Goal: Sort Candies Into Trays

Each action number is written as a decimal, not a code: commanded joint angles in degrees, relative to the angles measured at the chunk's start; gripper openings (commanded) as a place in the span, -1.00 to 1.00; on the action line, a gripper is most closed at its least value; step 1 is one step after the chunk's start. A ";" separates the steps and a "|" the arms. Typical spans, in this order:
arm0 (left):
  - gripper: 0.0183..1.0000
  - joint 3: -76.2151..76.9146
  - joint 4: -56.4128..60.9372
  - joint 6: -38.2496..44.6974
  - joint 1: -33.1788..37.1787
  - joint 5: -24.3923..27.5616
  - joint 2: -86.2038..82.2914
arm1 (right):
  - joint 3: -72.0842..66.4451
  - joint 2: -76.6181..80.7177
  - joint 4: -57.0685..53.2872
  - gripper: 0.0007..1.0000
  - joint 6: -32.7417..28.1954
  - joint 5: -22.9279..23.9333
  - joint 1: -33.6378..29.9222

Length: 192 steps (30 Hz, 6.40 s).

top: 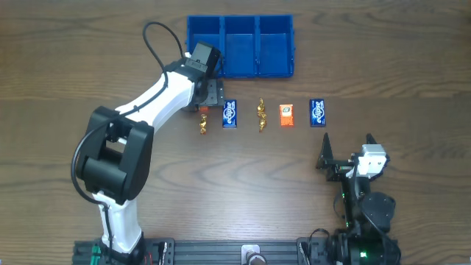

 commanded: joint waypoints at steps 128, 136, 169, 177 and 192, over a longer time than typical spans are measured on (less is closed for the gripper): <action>0.70 39.80 -15.37 -21.92 -26.47 -0.50 24.68 | -0.20 -0.35 -0.26 1.00 0.70 0.33 0.28; 0.68 39.80 -15.72 -20.13 -27.56 -3.39 24.68 | -0.20 -0.35 -0.26 1.00 0.70 0.33 0.28; 0.15 39.80 -15.72 -19.63 -27.87 -4.76 26.03 | -0.20 -0.35 -0.26 1.00 0.70 0.33 0.28; -0.12 39.80 -15.37 -19.80 -27.87 -4.50 26.56 | -0.20 -0.35 -0.26 1.00 0.70 0.33 0.28; -0.70 48.89 -20.06 -16.70 -24.50 -8.44 21.31 | -0.20 -0.35 -0.26 1.00 0.70 0.33 0.28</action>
